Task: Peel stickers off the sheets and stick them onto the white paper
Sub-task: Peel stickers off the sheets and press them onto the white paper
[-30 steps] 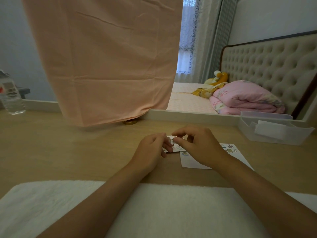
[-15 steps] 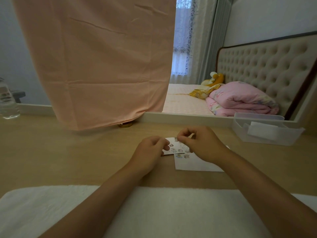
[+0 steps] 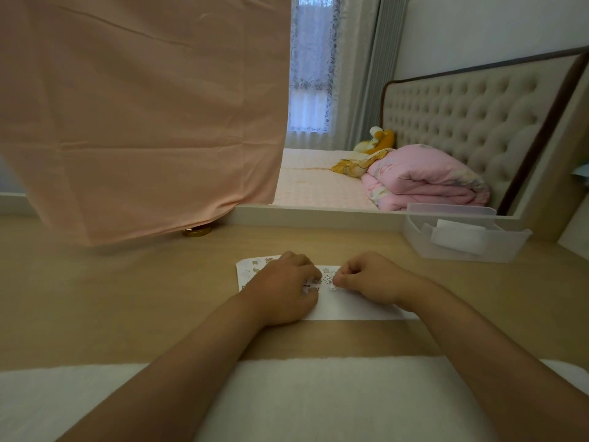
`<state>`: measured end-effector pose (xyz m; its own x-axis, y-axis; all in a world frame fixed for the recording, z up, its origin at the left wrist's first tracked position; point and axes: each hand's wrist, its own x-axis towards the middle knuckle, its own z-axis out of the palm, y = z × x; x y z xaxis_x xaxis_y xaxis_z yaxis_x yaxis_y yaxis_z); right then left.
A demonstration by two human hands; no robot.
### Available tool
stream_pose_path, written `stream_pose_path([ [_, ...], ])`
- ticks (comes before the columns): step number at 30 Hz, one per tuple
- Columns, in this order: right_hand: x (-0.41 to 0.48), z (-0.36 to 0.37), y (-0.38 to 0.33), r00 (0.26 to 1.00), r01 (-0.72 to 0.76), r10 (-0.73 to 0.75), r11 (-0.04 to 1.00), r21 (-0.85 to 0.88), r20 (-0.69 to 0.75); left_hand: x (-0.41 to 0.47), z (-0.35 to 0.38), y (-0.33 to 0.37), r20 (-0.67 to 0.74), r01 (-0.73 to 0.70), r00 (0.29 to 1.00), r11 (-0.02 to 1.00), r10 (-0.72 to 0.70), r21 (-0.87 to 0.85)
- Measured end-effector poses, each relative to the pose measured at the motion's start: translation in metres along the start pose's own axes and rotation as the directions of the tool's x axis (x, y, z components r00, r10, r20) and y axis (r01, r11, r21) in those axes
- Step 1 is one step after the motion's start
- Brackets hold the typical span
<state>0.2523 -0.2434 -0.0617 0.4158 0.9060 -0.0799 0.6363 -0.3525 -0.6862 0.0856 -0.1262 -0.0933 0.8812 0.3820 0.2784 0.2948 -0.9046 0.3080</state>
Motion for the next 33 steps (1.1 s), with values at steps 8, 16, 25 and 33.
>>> stream_pose_path([
  [8,0.015,0.012,0.0,1.0,0.01,-0.011,0.997,-0.081,-0.007,0.0,0.01,-0.009,-0.002,-0.008,1.0,0.998,0.008,-0.06],
  [16,0.02,0.017,0.003,0.998,0.033,-0.041,0.987,-0.158,-0.046,0.0,0.013,-0.012,-0.014,-0.013,1.0,0.997,0.012,-0.081],
  [25,0.02,0.022,0.002,0.991,0.019,-0.048,0.974,-0.227,-0.125,-0.001,0.014,-0.013,-0.007,-0.004,1.0,0.997,0.004,-0.079],
  [33,0.017,0.021,0.0,0.966,-0.086,0.013,0.958,-0.274,-0.259,-0.005,0.013,-0.01,-0.019,0.014,1.0,0.996,-0.016,-0.083],
])
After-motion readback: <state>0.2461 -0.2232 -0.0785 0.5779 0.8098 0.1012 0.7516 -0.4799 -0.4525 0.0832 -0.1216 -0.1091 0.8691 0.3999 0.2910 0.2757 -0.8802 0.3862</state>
